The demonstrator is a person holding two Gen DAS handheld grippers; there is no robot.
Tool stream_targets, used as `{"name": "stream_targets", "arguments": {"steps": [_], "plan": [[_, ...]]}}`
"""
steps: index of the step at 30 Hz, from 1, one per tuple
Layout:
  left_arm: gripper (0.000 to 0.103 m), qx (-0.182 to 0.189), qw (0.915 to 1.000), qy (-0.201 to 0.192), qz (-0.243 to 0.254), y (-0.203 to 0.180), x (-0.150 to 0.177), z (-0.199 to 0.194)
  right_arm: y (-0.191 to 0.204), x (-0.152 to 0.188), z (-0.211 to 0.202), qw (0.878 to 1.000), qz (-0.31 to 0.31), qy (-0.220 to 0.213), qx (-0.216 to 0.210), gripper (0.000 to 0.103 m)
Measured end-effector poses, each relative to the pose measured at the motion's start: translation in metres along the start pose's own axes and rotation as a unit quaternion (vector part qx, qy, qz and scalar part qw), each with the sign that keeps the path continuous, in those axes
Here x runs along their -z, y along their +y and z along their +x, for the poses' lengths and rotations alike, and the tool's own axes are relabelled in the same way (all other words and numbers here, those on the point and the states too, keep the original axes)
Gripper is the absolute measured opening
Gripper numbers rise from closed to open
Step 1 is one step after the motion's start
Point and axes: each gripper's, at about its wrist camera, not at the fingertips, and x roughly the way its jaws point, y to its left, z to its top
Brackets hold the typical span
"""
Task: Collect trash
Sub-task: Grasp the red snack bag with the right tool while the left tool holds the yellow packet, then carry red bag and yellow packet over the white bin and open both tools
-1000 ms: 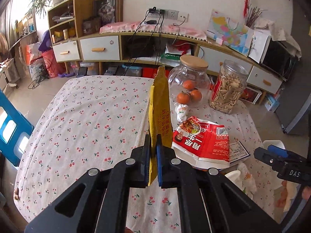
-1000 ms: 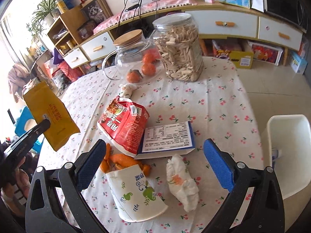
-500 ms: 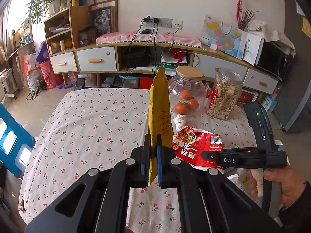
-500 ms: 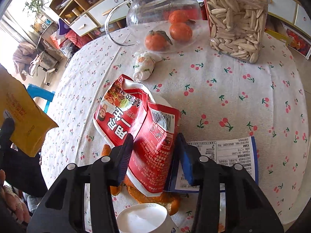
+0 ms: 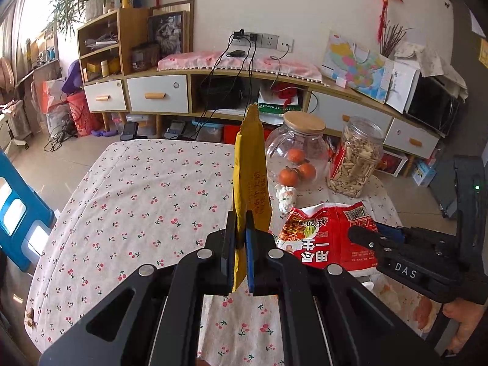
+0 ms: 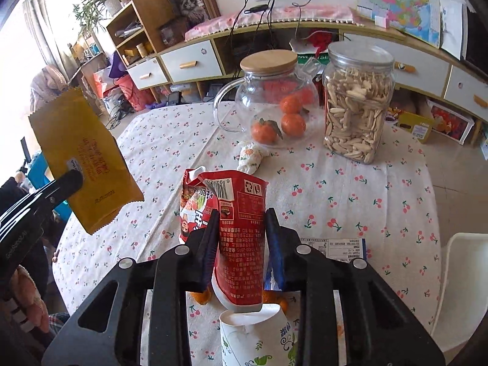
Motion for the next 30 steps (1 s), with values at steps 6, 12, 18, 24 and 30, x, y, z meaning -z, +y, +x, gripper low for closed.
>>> {"name": "stream_targets", "arguments": {"steps": [6, 12, 18, 24, 30], "plan": [[0.006, 0.001, 0.9999, -0.009, -0.005, 0.000, 0.000, -0.003, 0.000, 0.003, -0.031, 0.998, -0.015, -0.057, 0.032, 0.027], [0.006, 0.007, 0.9998, -0.017, -0.010, -0.002, 0.001, -0.006, -0.011, 0.005, -0.050, 0.994, -0.009, -0.096, 0.050, 0.027], [0.005, 0.017, 0.9995, -0.023, -0.010, -0.011, 0.004, -0.010, -0.029, 0.010, -0.065, 0.989, 0.007, -0.126, 0.072, 0.027], [0.005, 0.024, 0.9994, -0.024, -0.007, -0.021, 0.007, -0.011, -0.045, 0.013, -0.080, 0.984, 0.019, -0.151, 0.090, 0.027], [0.006, 0.024, 0.9990, -0.032, 0.018, -0.041, 0.009, -0.018, -0.061, 0.020, -0.098, 0.977, 0.023, -0.174, 0.123, 0.027]]}}
